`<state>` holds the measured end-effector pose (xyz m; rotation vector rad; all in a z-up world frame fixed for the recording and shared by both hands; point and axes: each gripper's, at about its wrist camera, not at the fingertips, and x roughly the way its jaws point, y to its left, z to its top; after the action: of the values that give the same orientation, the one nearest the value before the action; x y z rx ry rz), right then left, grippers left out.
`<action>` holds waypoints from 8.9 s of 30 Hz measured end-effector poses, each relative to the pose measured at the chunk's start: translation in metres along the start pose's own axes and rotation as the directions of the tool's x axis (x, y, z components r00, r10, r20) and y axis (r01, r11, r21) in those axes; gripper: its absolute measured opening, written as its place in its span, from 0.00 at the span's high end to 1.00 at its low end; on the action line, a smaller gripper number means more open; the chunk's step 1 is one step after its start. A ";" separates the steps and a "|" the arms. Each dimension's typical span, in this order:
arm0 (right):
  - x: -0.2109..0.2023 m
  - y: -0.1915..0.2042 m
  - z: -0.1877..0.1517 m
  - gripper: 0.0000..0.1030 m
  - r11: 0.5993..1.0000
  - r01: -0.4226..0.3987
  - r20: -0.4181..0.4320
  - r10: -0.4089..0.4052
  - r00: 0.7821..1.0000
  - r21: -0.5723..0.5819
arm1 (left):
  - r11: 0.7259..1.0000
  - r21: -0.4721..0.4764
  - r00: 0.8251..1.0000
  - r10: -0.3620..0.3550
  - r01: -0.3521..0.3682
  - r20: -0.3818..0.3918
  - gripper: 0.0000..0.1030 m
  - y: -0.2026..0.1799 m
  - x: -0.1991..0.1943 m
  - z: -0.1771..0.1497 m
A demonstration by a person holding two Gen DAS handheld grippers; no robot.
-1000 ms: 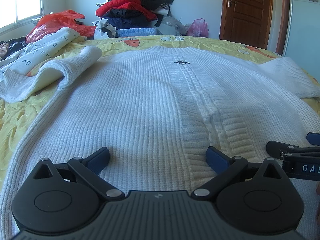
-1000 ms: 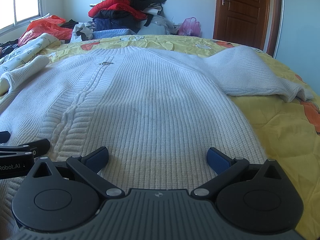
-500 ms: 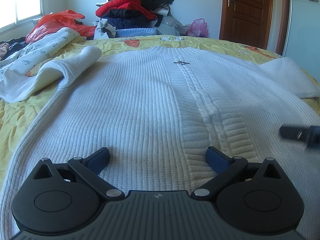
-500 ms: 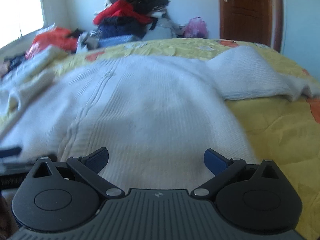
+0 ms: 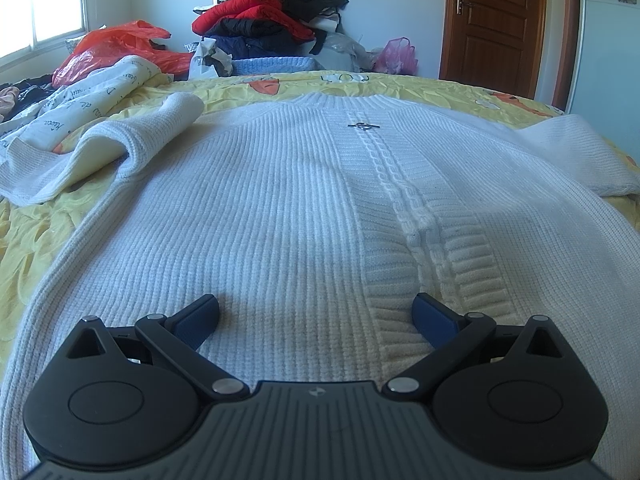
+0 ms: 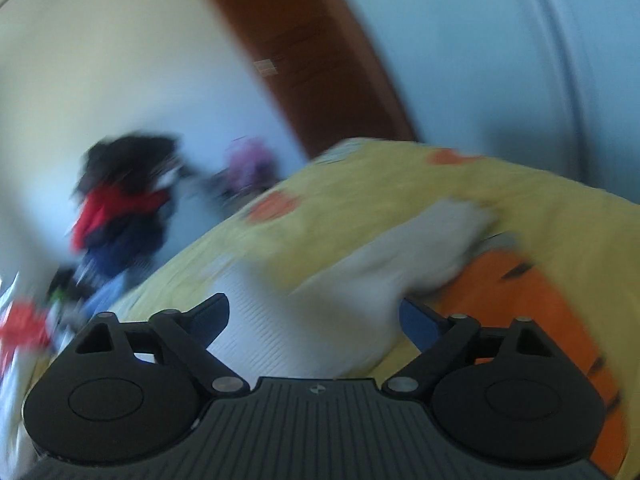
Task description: Fold small clothes
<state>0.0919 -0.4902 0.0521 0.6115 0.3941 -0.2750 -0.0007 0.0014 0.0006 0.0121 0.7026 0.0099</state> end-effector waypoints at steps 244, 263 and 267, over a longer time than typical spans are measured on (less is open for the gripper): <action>0.103 0.198 -0.085 0.49 0.867 -0.442 -0.421 0.321 0.849 -0.230 | 0.808 -0.451 0.923 -0.294 0.378 0.247 0.00 0.106 0.073 0.037; 0.050 0.233 -0.166 0.27 0.626 -0.557 -0.466 0.325 0.823 -0.546 | 0.813 -0.448 0.925 -0.290 0.373 0.244 0.00 0.106 0.073 0.037; 0.031 0.207 -0.172 0.28 0.646 -0.548 -0.496 0.287 0.819 -0.531 | 0.836 -0.427 0.936 -0.270 0.345 0.226 0.00 0.100 0.071 0.039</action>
<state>0.1477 -0.2277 0.0136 0.0251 0.6580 0.4553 0.0784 0.1019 -0.0143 -0.5570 0.5224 -0.1343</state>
